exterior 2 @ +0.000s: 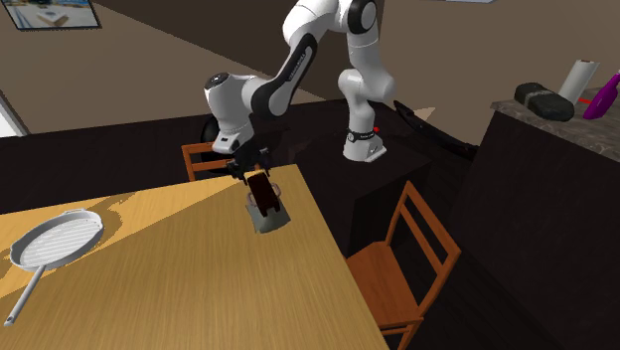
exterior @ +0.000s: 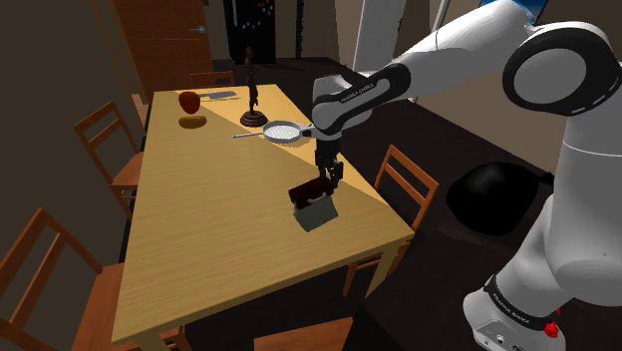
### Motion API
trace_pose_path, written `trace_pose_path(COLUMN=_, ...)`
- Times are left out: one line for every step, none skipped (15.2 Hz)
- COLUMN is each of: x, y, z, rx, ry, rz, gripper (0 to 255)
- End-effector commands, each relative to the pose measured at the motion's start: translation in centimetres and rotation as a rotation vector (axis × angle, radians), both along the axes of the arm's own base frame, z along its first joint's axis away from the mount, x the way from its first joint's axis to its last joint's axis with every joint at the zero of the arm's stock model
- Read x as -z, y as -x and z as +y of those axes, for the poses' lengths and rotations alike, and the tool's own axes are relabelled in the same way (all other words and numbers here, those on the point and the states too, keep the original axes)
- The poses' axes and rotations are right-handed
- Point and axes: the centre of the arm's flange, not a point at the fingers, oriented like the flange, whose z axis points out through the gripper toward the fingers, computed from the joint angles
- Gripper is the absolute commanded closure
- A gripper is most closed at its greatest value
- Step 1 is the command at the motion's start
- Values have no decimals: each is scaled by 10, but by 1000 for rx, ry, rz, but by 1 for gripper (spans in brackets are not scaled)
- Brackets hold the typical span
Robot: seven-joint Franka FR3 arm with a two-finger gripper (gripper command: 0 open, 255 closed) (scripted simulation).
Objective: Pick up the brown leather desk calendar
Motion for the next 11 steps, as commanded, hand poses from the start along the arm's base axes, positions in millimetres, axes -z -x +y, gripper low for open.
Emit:
trace_pose_path(x=-10, y=1, z=0, rx=0, ry=0, rz=-1, gripper=255)
trace_pose_path(x=-16, y=1, z=0, rx=0, ry=0, rz=-1, gripper=255)
trace_pose_path(x=-21, y=1, z=0, rx=0, ry=0, rz=-1, gripper=255)
trace_pose_path(x=-26, y=1, z=0, rx=0, ry=0, rz=-1, gripper=255)
trace_pose_path(x=-32, y=1, z=0, rx=0, ry=0, rz=-1, gripper=255)
trace_pose_path(x=-37, y=1, z=0, rx=0, ry=0, rz=-1, gripper=255)
trace_pose_path(x=-42, y=1, z=0, rx=0, ry=0, rz=-1, gripper=255)
trace_pose_path(x=-47, y=1, z=0, rx=0, ry=0, rz=-1, gripper=255)
trace_pose_path(x=-53, y=1, z=0, rx=0, ry=0, rz=-1, gripper=255)
trace_pose_path(x=-58, y=1, z=0, rx=0, ry=0, rz=-1, gripper=255)
trace_pose_path(x=-63, y=1, z=0, rx=0, ry=0, rz=-1, gripper=255)
